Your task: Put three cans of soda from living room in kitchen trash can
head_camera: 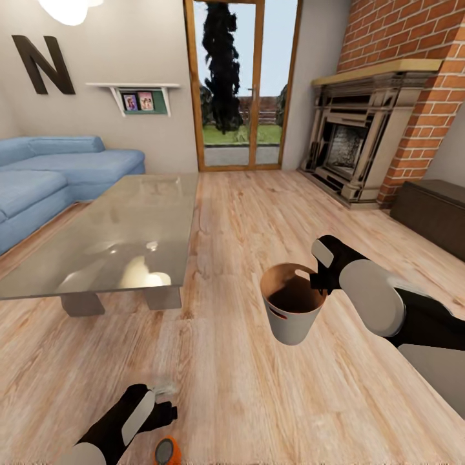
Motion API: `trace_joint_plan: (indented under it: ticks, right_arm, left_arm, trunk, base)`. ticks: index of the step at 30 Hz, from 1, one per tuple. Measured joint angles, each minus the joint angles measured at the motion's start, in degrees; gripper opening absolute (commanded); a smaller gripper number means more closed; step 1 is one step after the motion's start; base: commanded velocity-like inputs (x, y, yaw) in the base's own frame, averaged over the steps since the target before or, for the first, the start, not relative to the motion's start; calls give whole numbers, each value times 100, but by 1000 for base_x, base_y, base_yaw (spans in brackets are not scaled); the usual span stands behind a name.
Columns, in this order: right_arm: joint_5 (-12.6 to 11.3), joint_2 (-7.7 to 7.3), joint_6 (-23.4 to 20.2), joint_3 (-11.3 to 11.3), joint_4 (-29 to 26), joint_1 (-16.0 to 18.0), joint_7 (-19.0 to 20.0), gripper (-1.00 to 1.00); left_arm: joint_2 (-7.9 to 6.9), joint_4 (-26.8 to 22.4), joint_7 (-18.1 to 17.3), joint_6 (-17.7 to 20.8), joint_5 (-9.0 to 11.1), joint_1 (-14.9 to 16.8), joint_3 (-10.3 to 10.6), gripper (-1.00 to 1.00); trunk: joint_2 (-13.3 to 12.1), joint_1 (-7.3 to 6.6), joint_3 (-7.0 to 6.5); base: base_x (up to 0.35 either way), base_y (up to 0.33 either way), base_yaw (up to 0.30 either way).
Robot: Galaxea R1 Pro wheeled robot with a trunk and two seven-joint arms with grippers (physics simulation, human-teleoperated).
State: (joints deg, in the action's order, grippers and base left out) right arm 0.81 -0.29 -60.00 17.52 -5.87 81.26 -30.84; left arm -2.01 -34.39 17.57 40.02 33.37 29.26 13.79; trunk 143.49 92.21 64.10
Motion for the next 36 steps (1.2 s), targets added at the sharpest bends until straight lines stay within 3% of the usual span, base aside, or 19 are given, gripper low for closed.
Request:
trace_joint_plan:
  ticks: [12, 32, 36]
  right_arm:
    - [3, -5, 0, -1, -1, 0, 3, -100]
    - [9, 3, 0, 2, -2, 0, 1, -100]
    - [3, 3, 0, 1, -1, 2, 0, -100]
  left_arm:
    - [112, 1, 1, -171, -7, 0, 21, 100]
    - [122, 296, -7, -389, -2, 0, 43, 100]
    - [128, 286, -8, -400, 1, 0, 44, 100]
  trunk:
    - [16, 31, 266]
    - [43, 83, 709]
    - [44, 82, 709]
  base:
    - [0, 0, 0]
    - [0, 0, 0]
    - [0, 0, 0]
